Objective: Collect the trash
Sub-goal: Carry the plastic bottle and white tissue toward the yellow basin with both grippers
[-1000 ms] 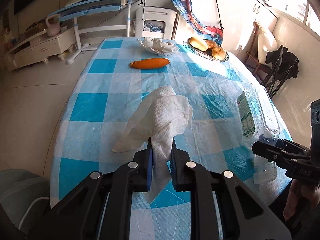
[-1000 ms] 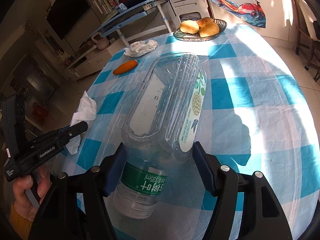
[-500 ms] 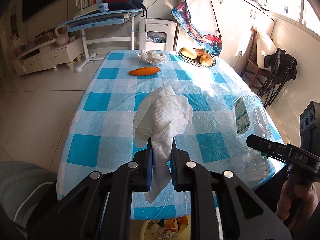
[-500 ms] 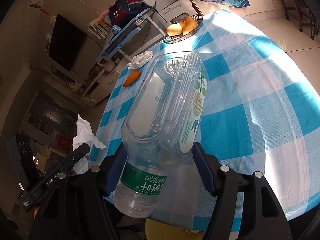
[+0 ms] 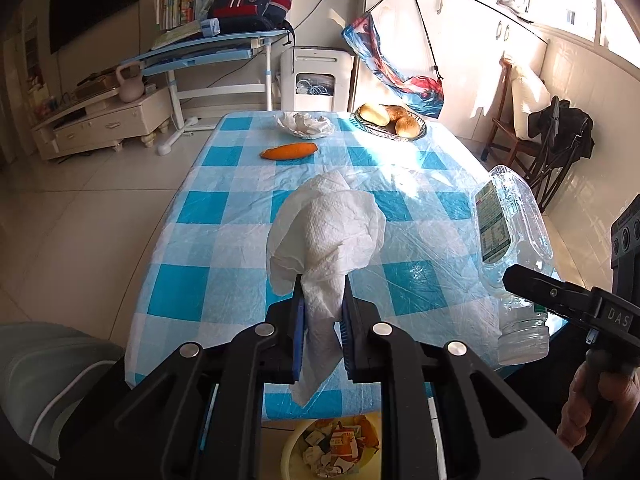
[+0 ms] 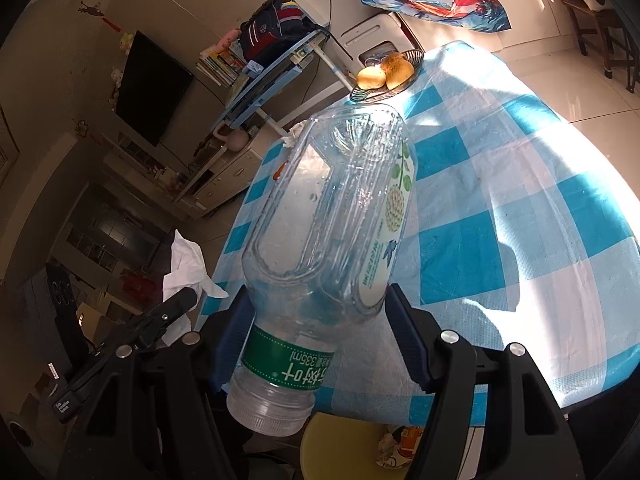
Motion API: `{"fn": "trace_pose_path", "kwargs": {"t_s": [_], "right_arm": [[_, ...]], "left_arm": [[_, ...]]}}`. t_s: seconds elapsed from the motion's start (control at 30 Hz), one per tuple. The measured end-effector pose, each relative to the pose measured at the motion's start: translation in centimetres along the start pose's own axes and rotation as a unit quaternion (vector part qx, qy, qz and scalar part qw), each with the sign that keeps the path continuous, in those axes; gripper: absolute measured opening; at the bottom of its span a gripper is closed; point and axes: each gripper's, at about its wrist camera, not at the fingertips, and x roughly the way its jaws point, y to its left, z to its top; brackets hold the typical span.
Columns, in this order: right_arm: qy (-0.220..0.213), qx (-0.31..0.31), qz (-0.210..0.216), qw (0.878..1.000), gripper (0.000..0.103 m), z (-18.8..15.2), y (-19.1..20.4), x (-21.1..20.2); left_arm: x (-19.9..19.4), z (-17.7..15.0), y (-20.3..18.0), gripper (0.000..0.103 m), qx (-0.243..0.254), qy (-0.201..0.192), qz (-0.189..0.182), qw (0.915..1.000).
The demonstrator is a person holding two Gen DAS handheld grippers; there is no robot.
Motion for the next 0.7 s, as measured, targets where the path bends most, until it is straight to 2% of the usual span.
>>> {"fn": "trace_pose_path", "kwargs": {"t_s": [0.7], "right_arm": [[-0.012,-0.085,0.004,0.996,0.065,-1.1,3.9,-2.4]], "left_arm": [[-3.6,-0.5,-0.6,0.015,0.005,-0.027,0.001,0.9996]]}}
